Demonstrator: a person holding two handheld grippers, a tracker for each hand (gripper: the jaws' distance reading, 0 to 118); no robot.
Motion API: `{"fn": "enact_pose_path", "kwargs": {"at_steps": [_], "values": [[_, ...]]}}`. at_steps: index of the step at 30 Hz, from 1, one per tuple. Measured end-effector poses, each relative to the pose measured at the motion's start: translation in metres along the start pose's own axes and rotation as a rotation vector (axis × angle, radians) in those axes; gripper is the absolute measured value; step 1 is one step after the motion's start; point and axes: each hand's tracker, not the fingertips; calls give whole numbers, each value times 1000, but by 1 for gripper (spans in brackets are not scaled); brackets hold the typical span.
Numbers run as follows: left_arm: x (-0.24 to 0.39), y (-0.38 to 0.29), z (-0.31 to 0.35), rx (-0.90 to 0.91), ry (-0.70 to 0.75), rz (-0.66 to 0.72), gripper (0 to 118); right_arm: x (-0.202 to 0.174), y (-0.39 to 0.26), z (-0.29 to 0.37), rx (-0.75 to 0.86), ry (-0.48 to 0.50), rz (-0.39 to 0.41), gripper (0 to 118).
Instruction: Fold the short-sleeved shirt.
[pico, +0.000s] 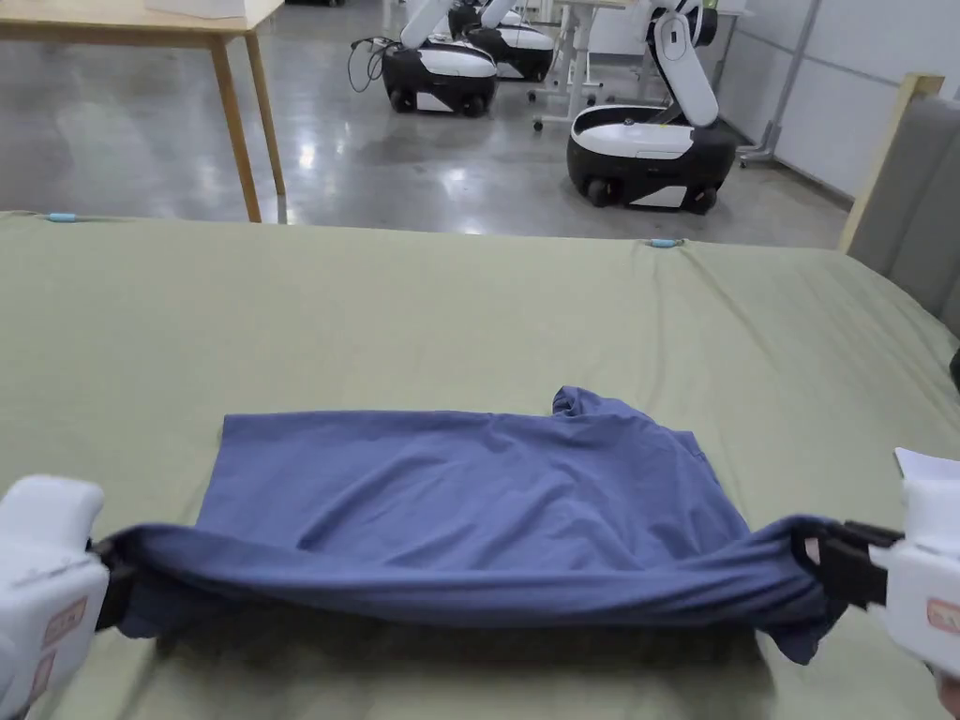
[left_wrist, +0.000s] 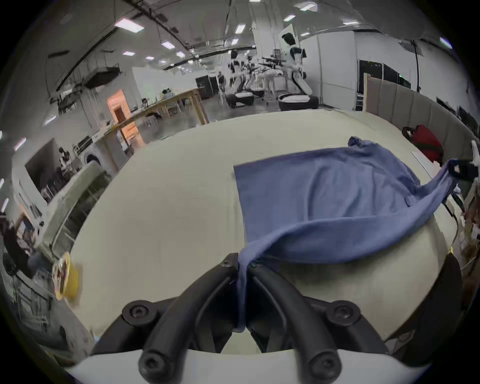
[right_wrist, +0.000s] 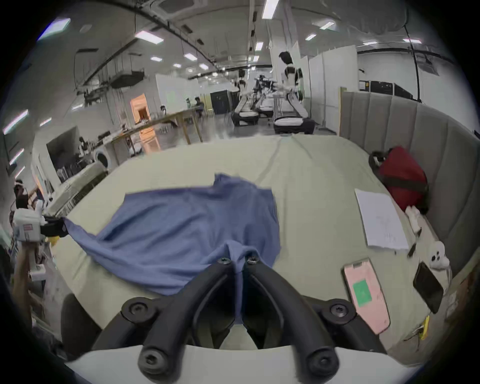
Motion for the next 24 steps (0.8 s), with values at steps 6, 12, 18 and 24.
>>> {"fn": "enact_pose_path", "kwargs": {"at_steps": [6, 12, 18, 24], "values": [[1, 50, -97, -140, 9, -22, 1, 10, 37, -99, -86, -113, -18, 5], [0, 40, -126, -203, -37, 61, 44, 15, 21, -137, -137, -135, -84, 19], [6, -3, -14, 103, -47, 127, 115, -19, -3, -34, 99, -105, 71, 111], [32, -78, 30, 166, -26, 169, 34, -58, -63, 24, 179, -88, 106, 1]]}}
